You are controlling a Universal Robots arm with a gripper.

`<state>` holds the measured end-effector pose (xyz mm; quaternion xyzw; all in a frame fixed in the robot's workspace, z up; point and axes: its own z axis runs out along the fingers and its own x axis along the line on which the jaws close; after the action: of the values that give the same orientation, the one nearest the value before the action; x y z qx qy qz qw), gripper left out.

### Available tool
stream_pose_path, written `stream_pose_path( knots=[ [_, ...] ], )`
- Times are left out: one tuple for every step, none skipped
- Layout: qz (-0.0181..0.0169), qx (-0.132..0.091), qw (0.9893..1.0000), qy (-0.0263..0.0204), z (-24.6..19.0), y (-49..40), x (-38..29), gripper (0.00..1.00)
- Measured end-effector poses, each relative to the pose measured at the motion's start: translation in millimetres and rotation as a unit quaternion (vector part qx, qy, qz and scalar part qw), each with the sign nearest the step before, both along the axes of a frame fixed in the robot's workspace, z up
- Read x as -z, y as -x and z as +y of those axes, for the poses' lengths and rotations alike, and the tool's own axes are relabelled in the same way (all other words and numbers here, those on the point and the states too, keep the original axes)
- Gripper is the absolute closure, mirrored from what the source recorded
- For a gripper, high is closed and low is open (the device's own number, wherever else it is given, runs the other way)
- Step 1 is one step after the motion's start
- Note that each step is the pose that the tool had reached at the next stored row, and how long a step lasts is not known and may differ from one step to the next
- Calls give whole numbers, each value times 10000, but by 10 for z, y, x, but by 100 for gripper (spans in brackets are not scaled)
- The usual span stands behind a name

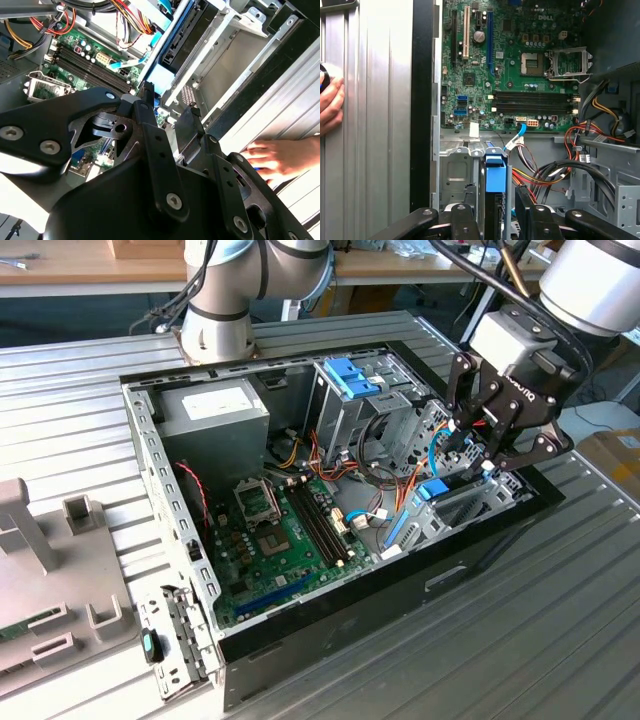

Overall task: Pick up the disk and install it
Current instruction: 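Insert the disk into the insertion slot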

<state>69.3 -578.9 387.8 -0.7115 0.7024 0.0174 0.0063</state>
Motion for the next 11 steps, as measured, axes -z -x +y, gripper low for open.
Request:
stream_pose_path(
  knots=[
    [0, 0, 10000, 0, 0, 0, 1, 56],
    [0, 0, 10000, 0, 0, 0, 3, 56],
    [0, 0, 10000, 0, 0, -5, 3, 56],
    [0, -1, 10000, 0, 1, -11, 3, 56],
    [0, -1, 10000, -1, 2, -17, 3, 56],
    [0, 0, 10000, 0, 3, -30, 2, 56],
    [0, 0, 10000, 0, 5, -41, 3, 56],
    [0, 0, 10000, -2, 9, -52, 4, 56],
    [0, -1, 10000, -1, 17, -67, 3, 56],
    [0, -2, 10000, -1, 27, -83, 3, 56],
    [0, -6, 10000, -1, 45, -116, 4, 56]
  ],
)
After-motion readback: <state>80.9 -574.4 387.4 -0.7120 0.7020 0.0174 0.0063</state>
